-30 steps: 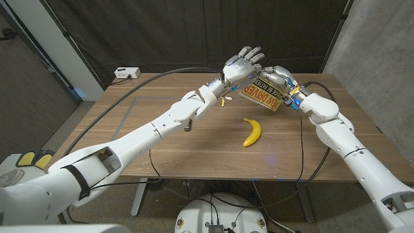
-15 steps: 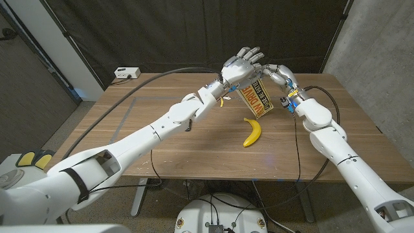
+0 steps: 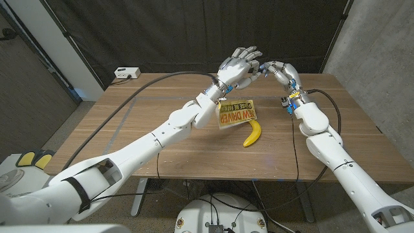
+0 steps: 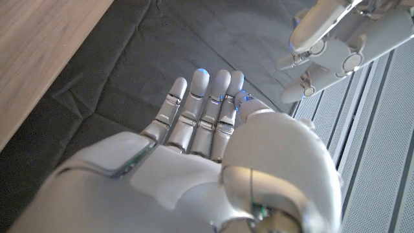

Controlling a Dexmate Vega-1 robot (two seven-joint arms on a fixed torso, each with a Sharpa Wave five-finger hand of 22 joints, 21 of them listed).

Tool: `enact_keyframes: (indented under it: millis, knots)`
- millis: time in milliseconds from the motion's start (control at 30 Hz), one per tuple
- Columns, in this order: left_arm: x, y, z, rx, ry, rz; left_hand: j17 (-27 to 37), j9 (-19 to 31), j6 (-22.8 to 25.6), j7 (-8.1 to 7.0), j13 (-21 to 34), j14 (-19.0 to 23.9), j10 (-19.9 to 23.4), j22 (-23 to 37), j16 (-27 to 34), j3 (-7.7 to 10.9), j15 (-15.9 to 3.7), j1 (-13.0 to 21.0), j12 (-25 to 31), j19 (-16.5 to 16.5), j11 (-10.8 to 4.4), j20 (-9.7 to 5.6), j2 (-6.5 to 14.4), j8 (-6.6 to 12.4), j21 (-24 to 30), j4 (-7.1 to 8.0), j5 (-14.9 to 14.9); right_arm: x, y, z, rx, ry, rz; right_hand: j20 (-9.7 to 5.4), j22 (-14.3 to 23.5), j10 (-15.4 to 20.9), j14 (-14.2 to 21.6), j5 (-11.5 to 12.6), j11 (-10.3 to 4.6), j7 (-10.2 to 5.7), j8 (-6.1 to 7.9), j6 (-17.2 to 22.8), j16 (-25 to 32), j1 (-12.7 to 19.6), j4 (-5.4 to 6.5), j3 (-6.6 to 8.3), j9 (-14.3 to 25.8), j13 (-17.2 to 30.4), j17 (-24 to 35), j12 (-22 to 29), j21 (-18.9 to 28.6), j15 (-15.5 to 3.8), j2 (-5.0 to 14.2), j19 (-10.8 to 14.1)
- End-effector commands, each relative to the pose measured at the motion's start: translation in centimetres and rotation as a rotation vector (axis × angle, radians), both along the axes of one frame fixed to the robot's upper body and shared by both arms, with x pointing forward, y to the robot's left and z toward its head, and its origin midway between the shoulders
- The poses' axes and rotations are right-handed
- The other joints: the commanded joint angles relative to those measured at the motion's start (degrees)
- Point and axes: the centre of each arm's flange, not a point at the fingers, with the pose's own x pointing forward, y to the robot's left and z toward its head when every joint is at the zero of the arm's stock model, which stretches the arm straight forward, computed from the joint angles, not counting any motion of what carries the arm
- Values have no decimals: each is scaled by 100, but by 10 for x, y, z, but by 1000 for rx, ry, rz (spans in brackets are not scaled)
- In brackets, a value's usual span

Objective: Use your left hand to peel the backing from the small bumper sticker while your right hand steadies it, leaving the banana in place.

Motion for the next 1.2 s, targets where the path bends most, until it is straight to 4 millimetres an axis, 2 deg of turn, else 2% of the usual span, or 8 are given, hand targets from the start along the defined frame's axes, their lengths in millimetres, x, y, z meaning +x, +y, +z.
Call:
enact_keyframes:
  millis: [33, 233, 300, 433, 567, 733, 1100, 1200]
  knots:
    - [-4, 5, -10, -159, 59, -47, 5, -145, 405, -266, -10, 137, 147, -3, 42, 56, 7, 73, 42, 72, -47, -7, 20, -100, 37, -86, -111, -9, 4, -5, 43, -58, -1, -10, 15, 86, -19, 37, -3, 25, 42, 53, 78, 90, -43, -4, -15, -5, 5, 12, 62, -610, -1, 50]
    - [-8, 9, -15, -176, 61, -53, 0, -339, 367, -436, -33, 162, 137, -10, 12, 98, -9, 104, 22, 57, -120, -67, 6, -241, 29, -173, -280, -9, 7, -10, 62, -64, 42, 49, -34, 88, 38, -58, -98, -143, -9, 116, -400, 104, -104, 147, -205, -355, -647, -163, 239, -638, -78, 199]
    - [-8, 12, -18, -190, 76, -58, 0, -573, 151, -411, -61, 147, 32, -13, -30, 33, -9, -62, -35, 22, -129, -100, -90, -494, 14, -167, -515, -9, 8, -11, 55, -64, 67, 95, -67, -161, 60, -230, -25, -187, -188, -7, -1036, -353, 20, 79, -432, -698, -1326, -464, 330, -525, -296, 191]
    - [-9, 22, -21, -211, 116, -50, -19, -1144, -503, -383, -118, 51, -150, -19, -149, -56, 115, -472, -117, -70, -25, -91, -171, -1239, -48, -112, -926, -13, 12, -13, 38, -63, 51, 269, -104, -547, -141, -232, 136, -147, -819, -691, -2015, -1101, 134, 10, -896, -1282, -2344, -1054, 372, -161, -555, 8]
    - [-12, 33, -24, -226, 191, -46, -33, -1616, -1009, -116, -159, -6, -314, -14, -211, -151, 185, -938, -168, -195, 126, -83, -212, -1863, -128, -4, -1186, -16, 14, -14, 26, -59, 34, 318, -125, -708, -232, -232, 182, -163, -1050, -933, -2339, -1322, 123, 14, -1068, -1507, -2676, -1311, 368, -130, -655, -23]
    - [-20, 45, -23, -162, 277, 26, -28, -1921, -1379, 3, -182, -111, -475, -7, -230, -303, 317, -1414, -225, -335, 246, -13, -283, -2304, -217, 143, -1307, -14, 14, -18, 35, -44, 41, 334, -133, -725, -292, -235, 199, -137, -1149, -1021, -2490, -1457, 137, 3, -1148, -1615, -2821, -1413, 358, -86, -694, -45]
    - [-35, 73, -20, -112, 457, 88, -12, -2195, -1577, 53, -181, -384, -579, 13, -277, -494, 503, -1964, -236, -700, 314, 60, -333, -2668, -401, 343, -1328, -11, 18, -26, 47, -37, 45, 337, -140, -735, -295, -228, 228, -136, -1234, -1042, -2601, -1590, 148, 19, -1241, -1745, -2920, -1528, 345, -81, -687, -62]
    - [-42, 76, -23, -92, 483, 138, -18, -2280, -1676, 14, -182, -173, -429, 25, -182, -469, 418, -2005, -167, -699, 220, 64, -267, -2800, -413, 344, -1330, -11, 20, -28, 44, -41, 40, 345, -142, -783, -330, -227, 230, -145, -1277, -1100, -2639, -1612, 134, 22, -1266, -1782, -2938, -1578, 342, -84, -704, -63]
